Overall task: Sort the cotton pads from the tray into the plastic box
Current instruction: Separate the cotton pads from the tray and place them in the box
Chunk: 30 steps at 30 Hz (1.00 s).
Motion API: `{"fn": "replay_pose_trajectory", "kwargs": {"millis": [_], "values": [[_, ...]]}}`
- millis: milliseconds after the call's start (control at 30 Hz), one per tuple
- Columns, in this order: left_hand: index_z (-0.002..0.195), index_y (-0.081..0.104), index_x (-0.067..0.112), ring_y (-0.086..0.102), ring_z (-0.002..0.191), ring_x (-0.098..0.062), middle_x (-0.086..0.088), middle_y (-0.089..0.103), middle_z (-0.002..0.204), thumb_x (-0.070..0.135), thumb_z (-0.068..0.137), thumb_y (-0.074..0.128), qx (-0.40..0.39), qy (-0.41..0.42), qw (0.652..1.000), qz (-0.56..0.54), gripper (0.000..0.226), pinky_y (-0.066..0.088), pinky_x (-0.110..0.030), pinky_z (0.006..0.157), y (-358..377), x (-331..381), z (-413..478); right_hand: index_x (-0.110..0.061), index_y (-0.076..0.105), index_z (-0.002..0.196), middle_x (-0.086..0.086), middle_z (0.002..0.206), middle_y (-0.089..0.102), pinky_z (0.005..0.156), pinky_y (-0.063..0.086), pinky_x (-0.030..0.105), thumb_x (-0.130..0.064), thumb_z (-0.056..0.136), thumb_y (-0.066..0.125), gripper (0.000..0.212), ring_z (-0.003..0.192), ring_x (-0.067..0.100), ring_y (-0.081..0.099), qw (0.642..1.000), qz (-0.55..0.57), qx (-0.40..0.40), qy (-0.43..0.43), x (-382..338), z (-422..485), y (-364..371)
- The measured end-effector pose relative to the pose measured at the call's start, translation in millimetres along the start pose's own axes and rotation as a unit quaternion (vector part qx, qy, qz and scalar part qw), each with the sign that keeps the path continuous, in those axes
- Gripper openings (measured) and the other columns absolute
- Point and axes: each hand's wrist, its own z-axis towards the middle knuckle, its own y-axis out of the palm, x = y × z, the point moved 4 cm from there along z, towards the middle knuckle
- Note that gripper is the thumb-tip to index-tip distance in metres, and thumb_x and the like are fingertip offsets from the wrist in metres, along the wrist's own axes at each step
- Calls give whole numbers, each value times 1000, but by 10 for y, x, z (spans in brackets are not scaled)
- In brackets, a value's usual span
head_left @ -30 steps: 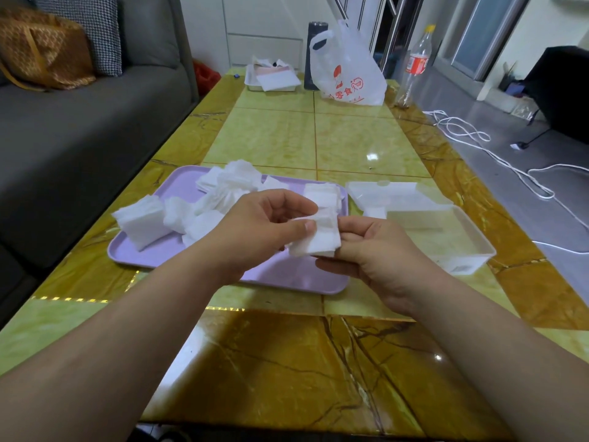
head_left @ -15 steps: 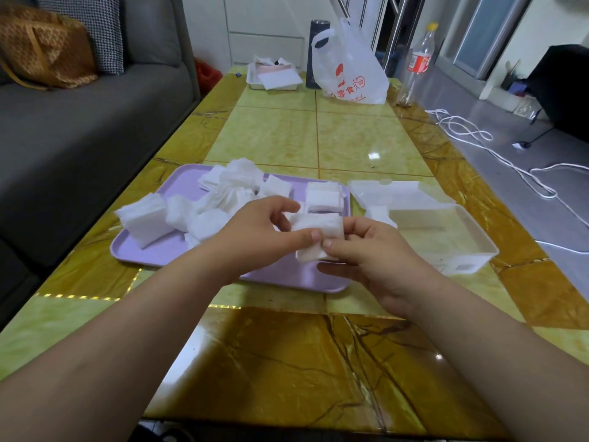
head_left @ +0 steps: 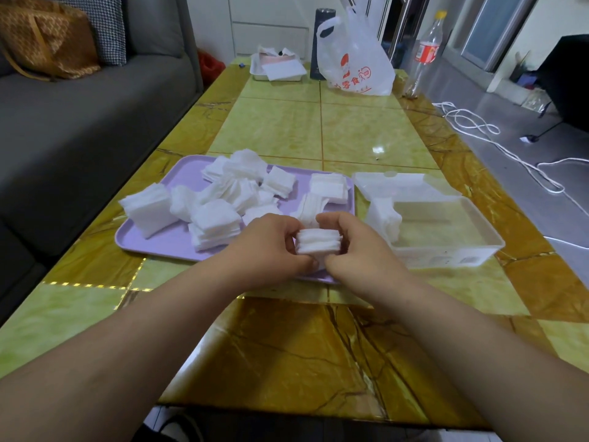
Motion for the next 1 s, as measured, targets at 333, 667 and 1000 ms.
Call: {"fn": "replay_pose_trajectory", "kwargs": {"millis": [333,667,1000], "values": [[81,68,20,54,59,-10,5,60,65,35,79,81,-50,-22,997,-59,20,41,-27,58,-7,-58,-30,-34,57,137,-7,136,60,106,52,39,-19,99,55,41,119,15,63,991,125,34,44,48,22,160],[90,75,6,59,56,-14,-8,69,68,20,99,62,-65,-104,972,-201,21,46,-17,54,-36,-63,-29,-28,53,142,-3,131,64,101,55,37,-9,70,65,76,115,14,65,998,55,15,6,43,-20,91],[63,56,20,32,53,-17,-1,41,60,21,91,62,-92,-191,892,-399,29,30,-31,55,-88,-66,-15,-33,67,108,-9,106,76,95,58,34,11,84,64,50,100,9,72,990,72,86,-82,-31,6,-43]]}}
